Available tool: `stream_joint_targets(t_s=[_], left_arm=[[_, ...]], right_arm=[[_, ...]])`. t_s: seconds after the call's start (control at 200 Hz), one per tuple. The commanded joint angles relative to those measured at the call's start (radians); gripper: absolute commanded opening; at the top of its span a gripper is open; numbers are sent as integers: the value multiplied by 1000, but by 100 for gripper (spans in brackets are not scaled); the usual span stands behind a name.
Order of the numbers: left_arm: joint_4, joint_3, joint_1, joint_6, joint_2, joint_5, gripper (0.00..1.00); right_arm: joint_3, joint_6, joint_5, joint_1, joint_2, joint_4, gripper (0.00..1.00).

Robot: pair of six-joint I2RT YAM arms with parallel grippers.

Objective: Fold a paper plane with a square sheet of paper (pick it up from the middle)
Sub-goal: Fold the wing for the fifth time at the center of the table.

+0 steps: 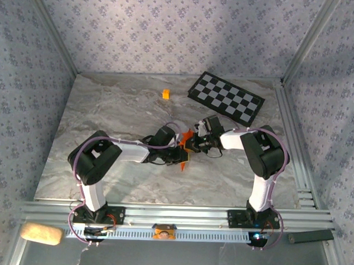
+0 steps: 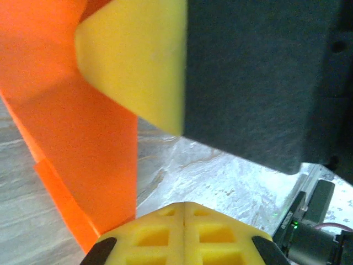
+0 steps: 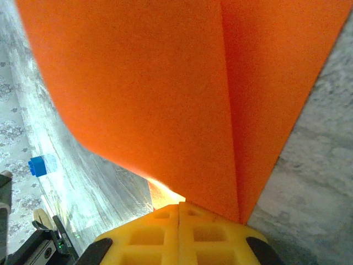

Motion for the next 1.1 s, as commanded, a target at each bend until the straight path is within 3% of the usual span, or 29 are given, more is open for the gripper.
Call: stream_joint_targets(t_s=[0.0, 0.31, 1.094], left_arm=[[-33, -25, 2, 32, 16, -5, 4], [-126, -73, -9, 81, -11, -18, 3], [-151, -150, -67, 90, -124, 57, 4]], right_arm=[[-41, -8, 109, 6, 31, -143, 6], [-41, -10, 111, 5, 33, -146, 6], [-45, -7, 117, 3, 31, -146, 6]])
